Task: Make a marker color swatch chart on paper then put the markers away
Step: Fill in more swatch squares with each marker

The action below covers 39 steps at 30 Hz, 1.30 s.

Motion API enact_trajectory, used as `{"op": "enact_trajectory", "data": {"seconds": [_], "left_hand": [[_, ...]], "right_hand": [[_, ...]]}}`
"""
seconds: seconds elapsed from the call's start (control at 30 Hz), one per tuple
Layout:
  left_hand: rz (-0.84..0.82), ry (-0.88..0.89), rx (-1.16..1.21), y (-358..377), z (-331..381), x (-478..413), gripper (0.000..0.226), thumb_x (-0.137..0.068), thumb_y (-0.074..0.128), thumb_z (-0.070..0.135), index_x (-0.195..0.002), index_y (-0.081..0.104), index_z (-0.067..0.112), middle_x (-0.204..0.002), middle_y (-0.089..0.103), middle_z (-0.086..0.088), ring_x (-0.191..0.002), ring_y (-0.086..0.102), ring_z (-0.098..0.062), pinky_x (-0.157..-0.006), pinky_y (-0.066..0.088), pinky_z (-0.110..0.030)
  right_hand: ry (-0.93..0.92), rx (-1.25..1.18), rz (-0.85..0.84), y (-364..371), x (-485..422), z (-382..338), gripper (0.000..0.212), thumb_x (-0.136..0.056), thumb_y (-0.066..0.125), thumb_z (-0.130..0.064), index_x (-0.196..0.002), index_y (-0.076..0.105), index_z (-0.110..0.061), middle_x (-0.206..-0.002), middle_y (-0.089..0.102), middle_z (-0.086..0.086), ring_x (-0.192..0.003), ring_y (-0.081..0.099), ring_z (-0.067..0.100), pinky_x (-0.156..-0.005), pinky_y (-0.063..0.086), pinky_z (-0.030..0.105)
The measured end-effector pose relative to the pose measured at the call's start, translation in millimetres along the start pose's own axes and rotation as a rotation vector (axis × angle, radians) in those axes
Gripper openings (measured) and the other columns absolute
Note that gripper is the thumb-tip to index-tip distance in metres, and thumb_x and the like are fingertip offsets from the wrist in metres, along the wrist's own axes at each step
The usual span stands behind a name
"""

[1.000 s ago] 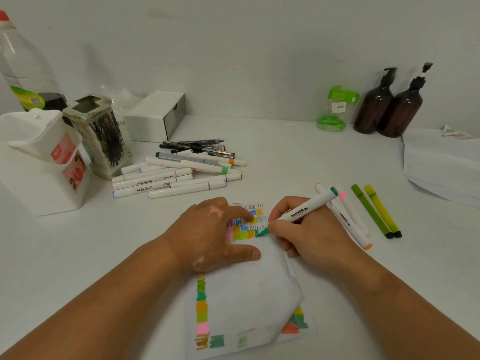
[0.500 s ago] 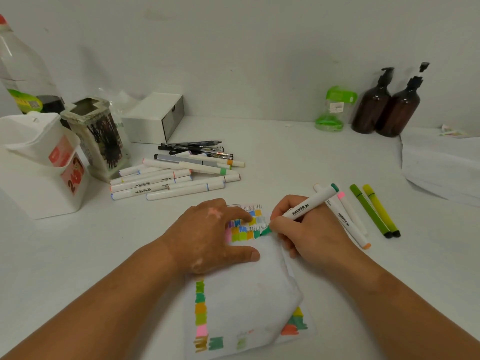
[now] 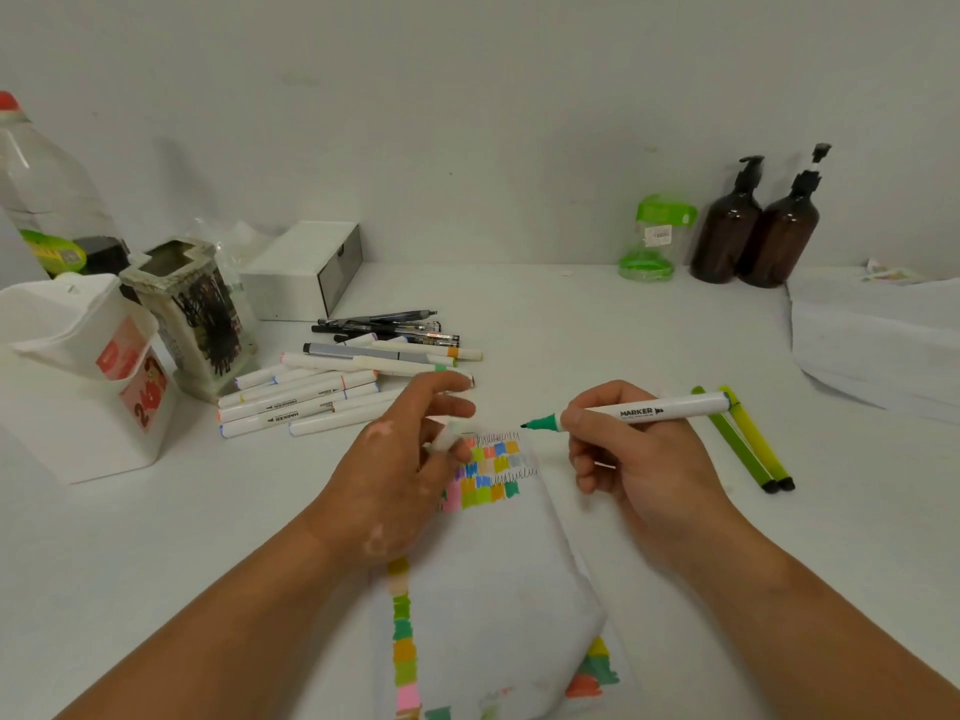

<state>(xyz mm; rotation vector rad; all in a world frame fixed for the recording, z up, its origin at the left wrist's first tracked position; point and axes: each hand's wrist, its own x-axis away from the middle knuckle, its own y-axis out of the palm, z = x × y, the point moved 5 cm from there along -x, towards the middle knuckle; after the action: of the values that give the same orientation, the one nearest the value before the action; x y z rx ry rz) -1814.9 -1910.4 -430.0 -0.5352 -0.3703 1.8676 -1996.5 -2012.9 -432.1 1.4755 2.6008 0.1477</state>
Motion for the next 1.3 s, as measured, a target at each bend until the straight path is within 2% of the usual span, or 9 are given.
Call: {"op": "enact_trajectory", "data": {"seconds": [0.07,0.17,0.27,0.37,0.5,0.73,0.97,1.17,1.3], "left_hand": [[0.014,-0.052,0.146,-1,-3,-1,0.054,-0.09,0.066,-0.003,-0.118,0.053,0.041,-0.117,0.065,0.02,-0.094,0.071,-0.003,-0.074,0.059,-0.019],[0.034,-0.112,0.252,-3,-6,-2,0.034,-0.081,0.077,0.0,-0.102,0.069,0.024,-0.111,0.073,0.016,-0.092,0.074,-0.006,-0.071,0.056,-0.014],[0.054,-0.095,0.173,-4,-3,-1,0.022,-0.076,0.08,0.023,-0.095,0.075,0.032,-0.096,0.076,0.021,-0.089,0.073,0.0,-0.071,0.053,-0.008],[0.041,-0.082,0.134,-1,1,2,0.024,-0.07,0.076,0.038,-0.093,0.073,0.042,-0.089,0.075,0.024,-0.086,0.071,0.004,-0.069,0.05,-0.005],[0.014,-0.068,0.149,2,3,3,0.023,-0.073,0.078,0.033,-0.091,0.074,0.047,-0.089,0.076,0.02,-0.085,0.072,0.0,-0.067,0.052,-0.008],[0.001,-0.013,0.241,5,6,6,0.027,-0.066,0.079,0.038,-0.092,0.073,0.038,-0.084,0.078,0.003,-0.083,0.076,-0.017,-0.08,0.061,-0.041],[0.007,0.029,0.328,6,9,8,0.022,-0.071,0.076,0.03,-0.092,0.073,0.034,-0.079,0.078,0.0,-0.079,0.077,-0.017,-0.072,0.058,-0.02],[-0.025,0.043,0.419,7,16,8,0.019,-0.081,0.068,0.025,-0.096,0.074,0.014,-0.082,0.077,-0.009,-0.073,0.076,-0.025,-0.065,0.059,-0.024],[-0.043,0.043,0.407,8,14,8,0.015,-0.082,0.068,0.027,-0.093,0.075,0.021,-0.082,0.077,-0.008,-0.073,0.075,-0.025,-0.066,0.059,-0.025]], "right_hand": [[0.017,-0.086,-0.024,1,0,-2,0.005,-0.075,0.071,-0.015,-0.074,0.073,-0.02,-0.064,0.062,0.01,-0.053,0.057,0.018,-0.046,0.048,0.027],[0.021,-0.125,-0.051,0,1,-4,0.008,-0.076,0.065,-0.013,-0.073,0.071,-0.018,-0.064,0.062,0.012,-0.052,0.056,0.02,-0.045,0.047,0.028],[-0.002,-0.096,-0.077,2,3,-6,0.008,-0.077,0.066,-0.012,-0.073,0.069,-0.018,-0.065,0.063,0.013,-0.051,0.056,0.02,-0.045,0.047,0.027],[-0.015,-0.079,-0.08,3,4,-7,0.007,-0.077,0.068,-0.013,-0.074,0.07,-0.019,-0.067,0.066,0.014,-0.052,0.058,0.02,-0.046,0.047,0.027],[-0.021,-0.041,-0.1,6,5,-7,0.006,-0.077,0.069,-0.014,-0.075,0.071,-0.019,-0.07,0.068,0.015,-0.054,0.06,0.021,-0.047,0.048,0.027],[-0.006,0.027,-0.18,15,9,-4,0.006,-0.079,0.072,-0.016,-0.081,0.075,-0.021,-0.076,0.073,0.015,-0.059,0.063,0.019,-0.051,0.05,0.027],[0.017,-0.03,-0.199,15,10,-6,0.004,-0.08,0.074,-0.017,-0.081,0.075,-0.02,-0.077,0.073,0.017,-0.061,0.065,0.02,-0.054,0.052,0.026],[-0.025,-0.02,-0.227,17,13,-7,0.005,-0.08,0.077,-0.019,-0.084,0.075,-0.021,-0.079,0.074,0.018,-0.065,0.068,0.021,-0.059,0.055,0.028],[-0.039,0.012,-0.238,15,13,-6,0.006,-0.082,0.075,-0.017,-0.087,0.076,-0.021,-0.08,0.075,0.016,-0.067,0.069,0.021,-0.061,0.056,0.029]]}}
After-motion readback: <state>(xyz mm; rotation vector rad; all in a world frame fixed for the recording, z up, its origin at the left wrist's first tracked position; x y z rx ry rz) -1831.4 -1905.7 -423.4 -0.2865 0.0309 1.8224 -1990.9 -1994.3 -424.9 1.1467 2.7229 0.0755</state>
